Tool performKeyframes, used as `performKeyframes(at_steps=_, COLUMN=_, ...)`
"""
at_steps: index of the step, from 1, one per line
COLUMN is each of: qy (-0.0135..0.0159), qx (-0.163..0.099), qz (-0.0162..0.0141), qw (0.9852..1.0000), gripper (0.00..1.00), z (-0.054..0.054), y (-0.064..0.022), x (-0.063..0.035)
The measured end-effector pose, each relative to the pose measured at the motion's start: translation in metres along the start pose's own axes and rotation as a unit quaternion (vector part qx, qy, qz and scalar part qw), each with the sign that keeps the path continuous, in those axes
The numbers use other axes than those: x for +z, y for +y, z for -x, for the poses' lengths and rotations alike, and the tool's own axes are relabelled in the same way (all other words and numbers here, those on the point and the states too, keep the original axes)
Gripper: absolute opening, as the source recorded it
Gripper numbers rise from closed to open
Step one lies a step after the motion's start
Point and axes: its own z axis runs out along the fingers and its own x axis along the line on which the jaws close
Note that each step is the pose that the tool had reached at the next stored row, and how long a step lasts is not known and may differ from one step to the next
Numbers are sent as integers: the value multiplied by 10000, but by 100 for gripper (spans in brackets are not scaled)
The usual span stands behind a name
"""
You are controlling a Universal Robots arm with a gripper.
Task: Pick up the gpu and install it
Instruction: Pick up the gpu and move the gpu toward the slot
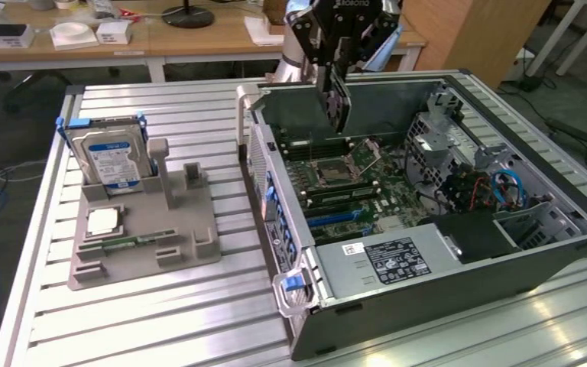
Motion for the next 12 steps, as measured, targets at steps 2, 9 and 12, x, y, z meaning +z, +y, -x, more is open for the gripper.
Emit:
performKeyframes(at_steps=2, qy=0, qx=4, qz=0, qw=10000, gripper=26, z=50, y=1, x=1)
performKeyframes(at_steps=9, qy=-1, qx=19, qz=-1, qw=10000, gripper=26, z=231, y=7, x=5)
performKeyframes(at_steps=12, qy=-1, qx=26, qz=-1, qw=10000, gripper=26, z=305, y=9, x=6)
